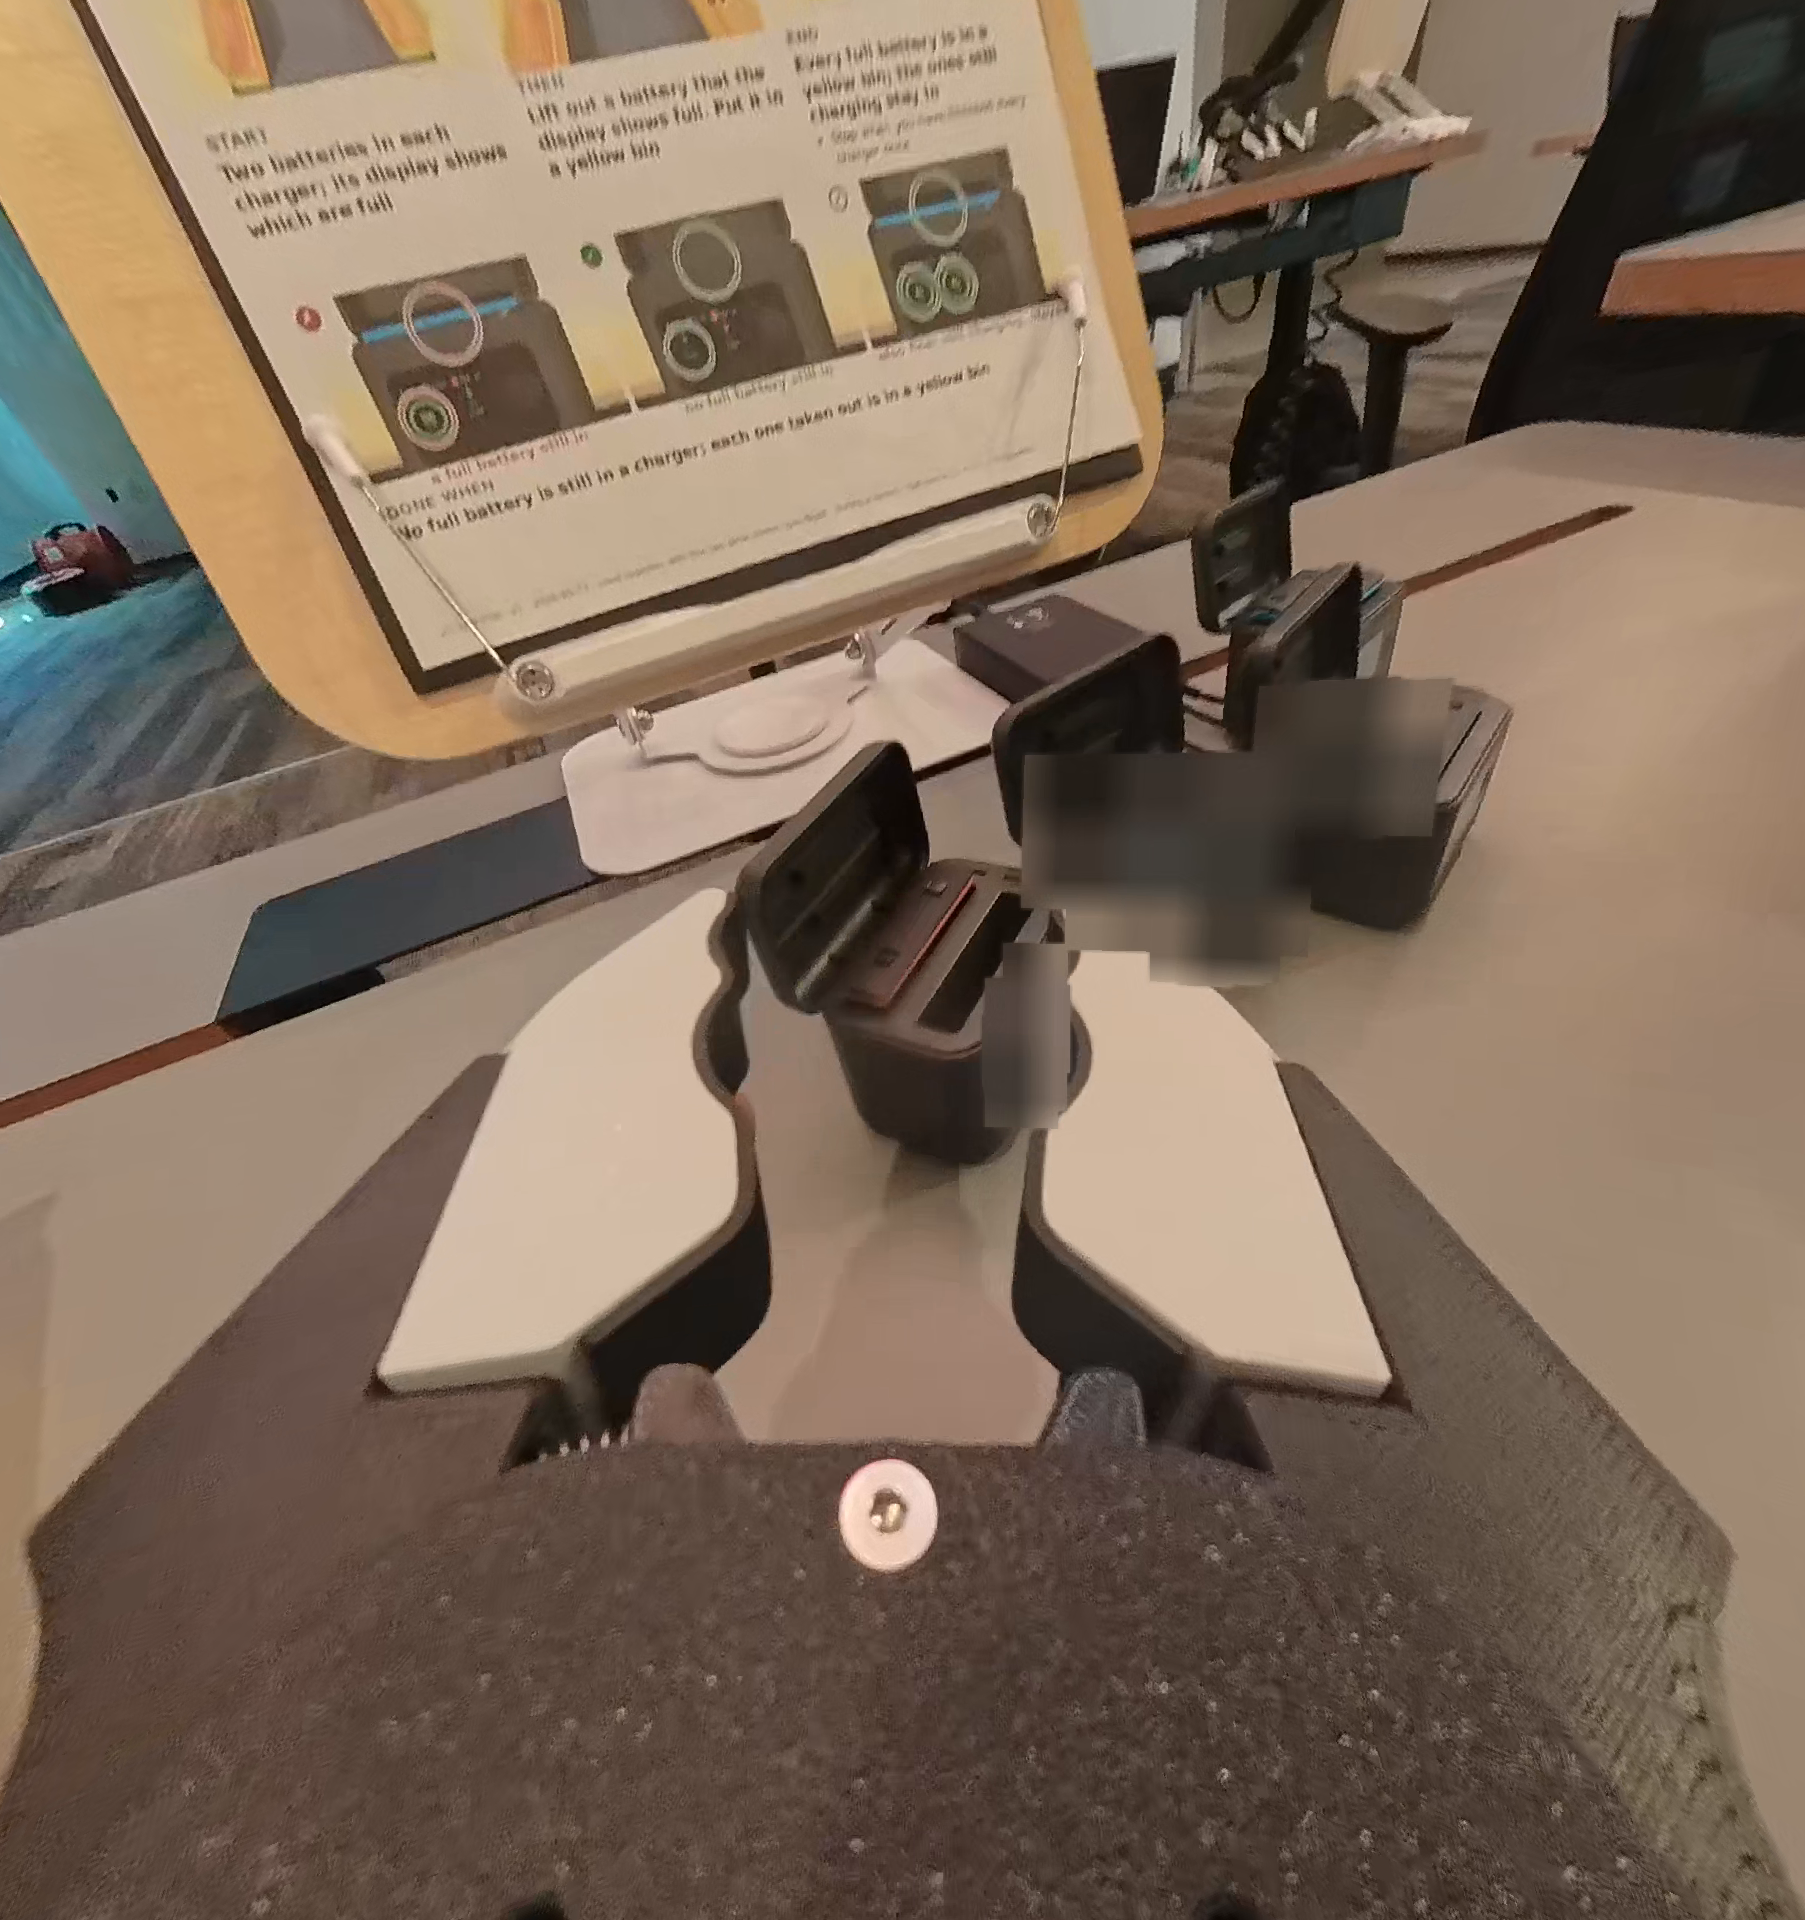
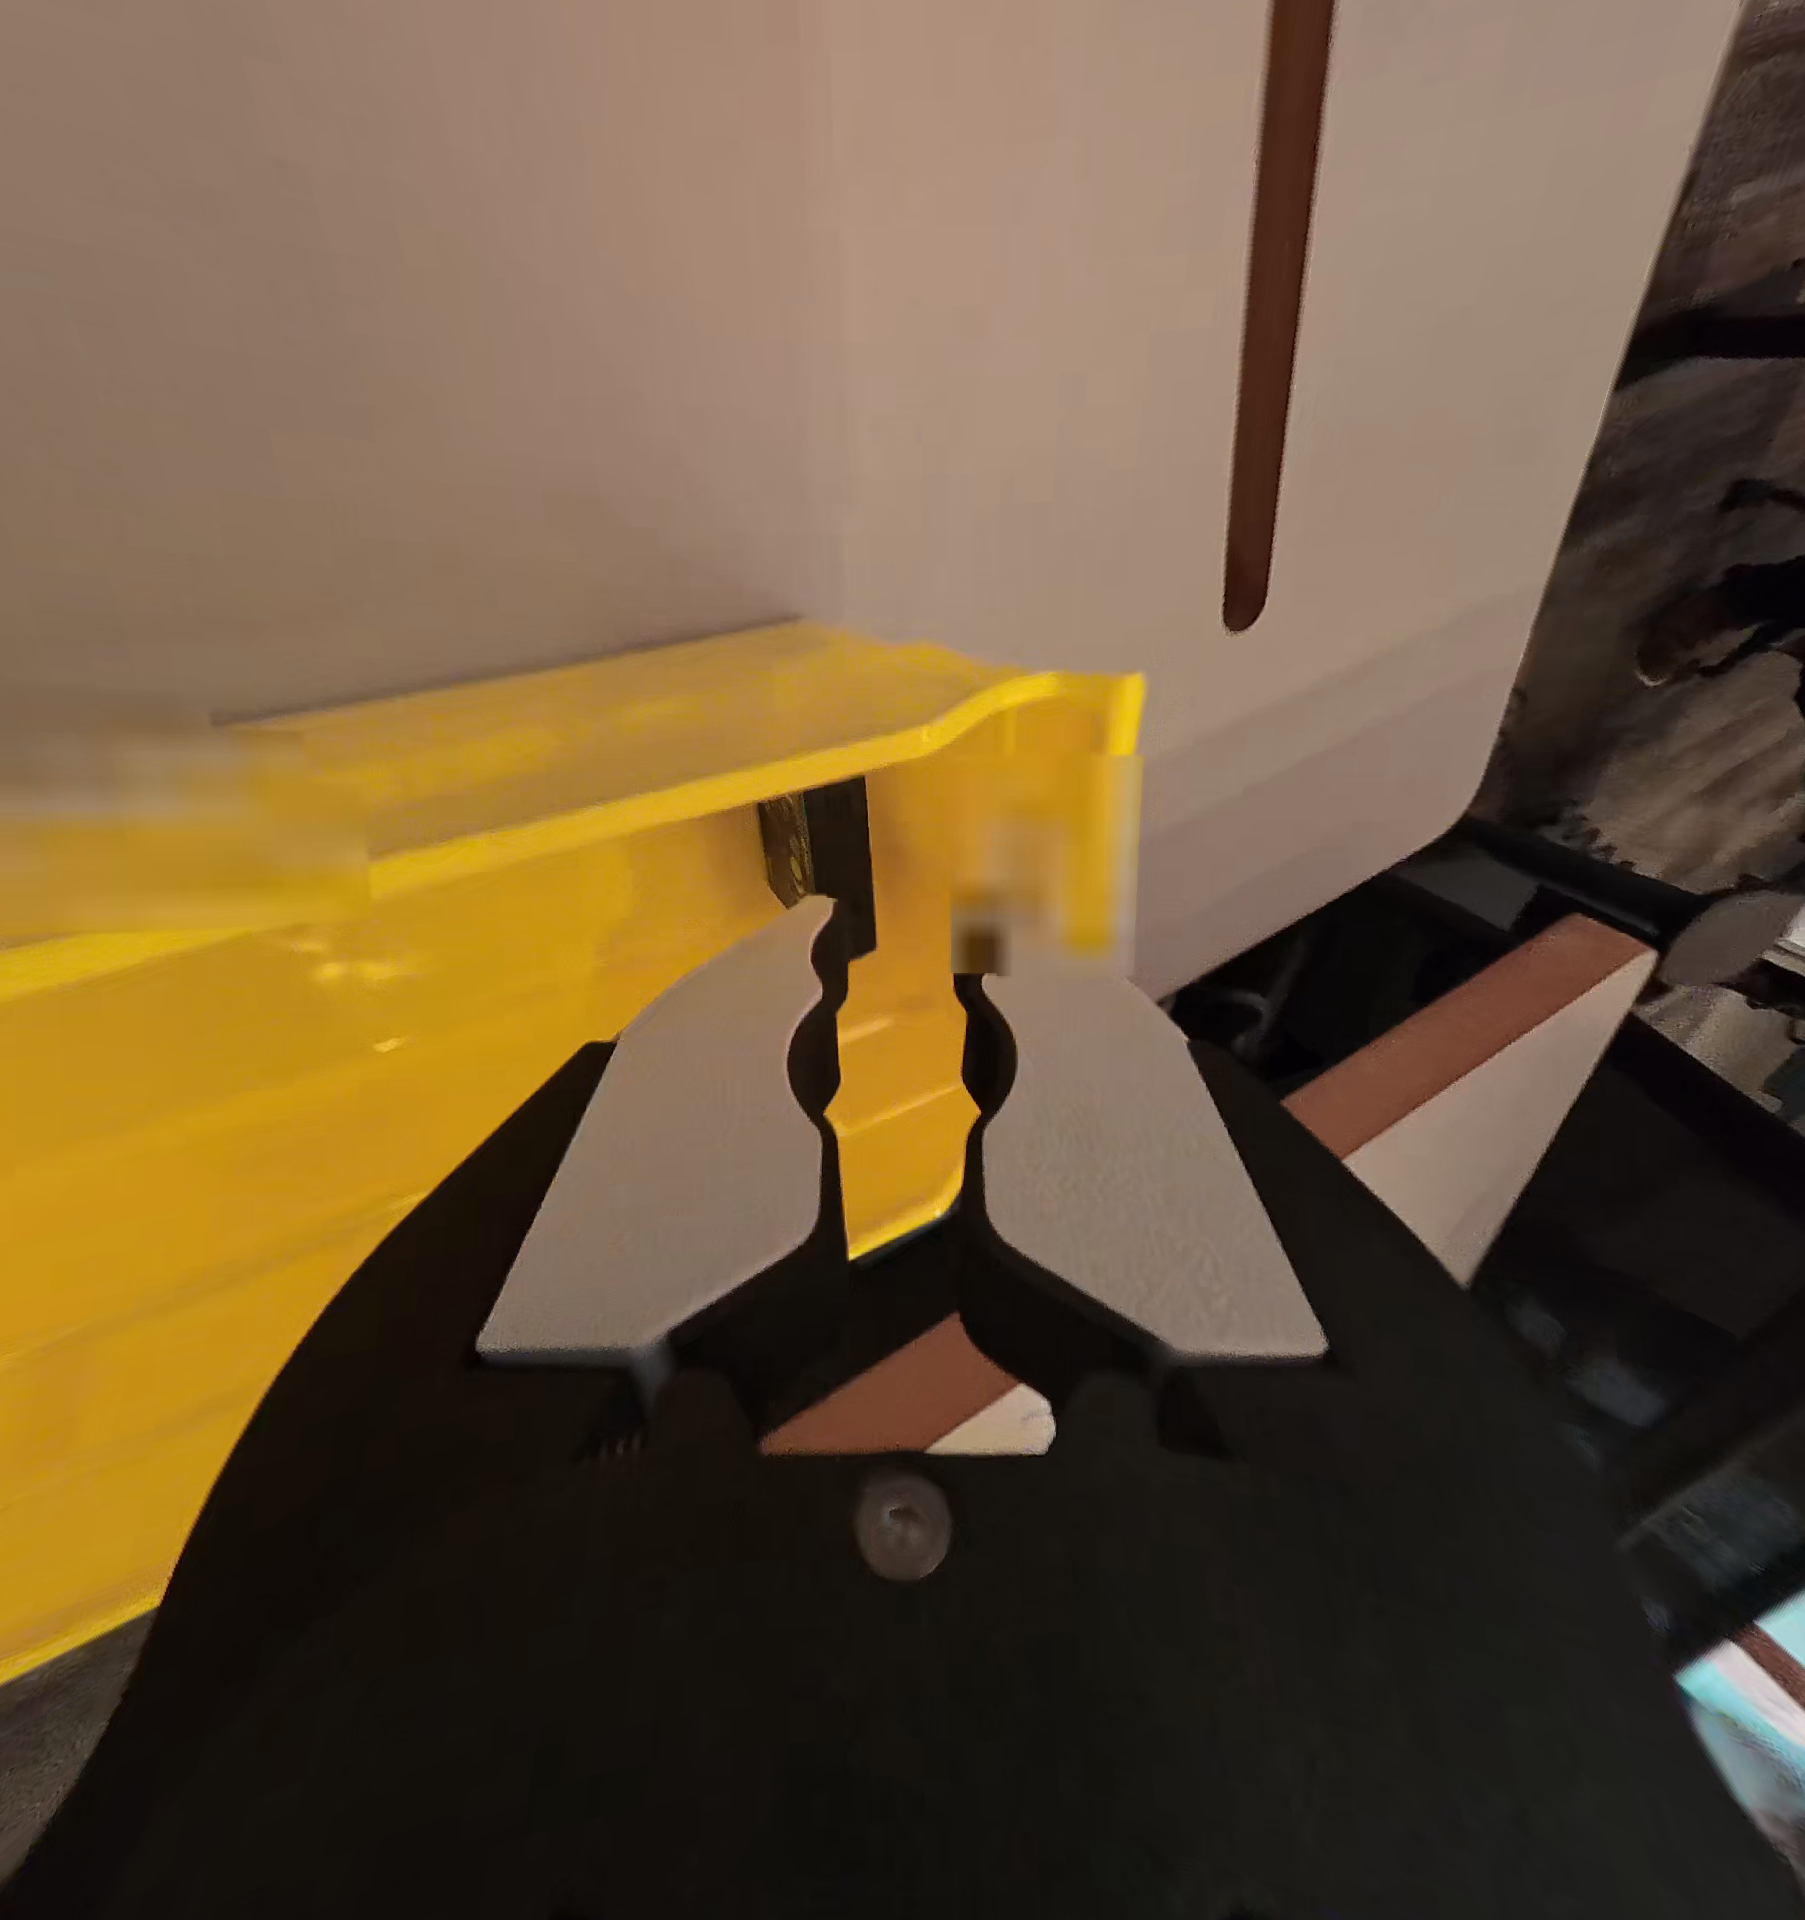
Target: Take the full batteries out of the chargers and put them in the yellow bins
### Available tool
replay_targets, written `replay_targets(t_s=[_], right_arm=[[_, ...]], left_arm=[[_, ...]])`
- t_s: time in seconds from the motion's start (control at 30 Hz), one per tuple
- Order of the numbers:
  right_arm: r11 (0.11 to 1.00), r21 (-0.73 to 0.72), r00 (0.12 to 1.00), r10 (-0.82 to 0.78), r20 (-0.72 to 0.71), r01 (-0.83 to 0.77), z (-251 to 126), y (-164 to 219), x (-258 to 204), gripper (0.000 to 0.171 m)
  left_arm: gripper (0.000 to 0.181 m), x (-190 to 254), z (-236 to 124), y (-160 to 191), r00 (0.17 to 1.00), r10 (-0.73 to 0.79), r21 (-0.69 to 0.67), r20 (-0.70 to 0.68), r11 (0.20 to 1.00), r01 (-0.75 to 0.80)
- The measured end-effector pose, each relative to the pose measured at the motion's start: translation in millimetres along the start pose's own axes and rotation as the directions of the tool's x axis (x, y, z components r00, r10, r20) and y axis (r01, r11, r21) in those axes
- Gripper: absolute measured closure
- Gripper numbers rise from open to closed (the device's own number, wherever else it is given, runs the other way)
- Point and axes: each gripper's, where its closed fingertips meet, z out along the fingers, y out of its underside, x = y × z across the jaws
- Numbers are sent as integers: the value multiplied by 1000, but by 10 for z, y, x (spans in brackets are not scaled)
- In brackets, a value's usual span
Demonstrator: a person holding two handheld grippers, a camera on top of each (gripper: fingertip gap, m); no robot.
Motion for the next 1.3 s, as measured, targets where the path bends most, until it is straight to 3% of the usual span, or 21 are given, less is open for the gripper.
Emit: replay_targets(t_s=[0.17,0.3,0.5,0.6,0.73,0.97,1.3], right_arm=[[984,179,996,34,-80,-19,-480,-631,35,152],[927,371,992,87,-87,-48,-782,-1427,-109,143],[692,666,960,216,177,-278,-1189,-2889,-551,131],[605,687,915,267,301,-402,-1177,-3496,-732,122],[551,634,840,331,430,-542,-989,-4126,-980,108],[544,597,808,414,420,-589,-707,-4725,-1220,104],[631,452,775,490,398,-631,-457,-4935,-1157,111]], left_arm=[[107,-3,78,292,999,27,-118,-17,993,-29],[96,40,201,510,997,38,-229,-60,972,-51],[91,116,473,758,987,23,-381,-161,921,-84],[95,152,543,836,979,11,-426,-206,899,-100],[121,112,564,856,979,7,-433,-205,896,-97],[123,120,551,852,976,1,-429,-216,898,-96],[123,119,542,852,979,-1,-432,-205,898,-89]])
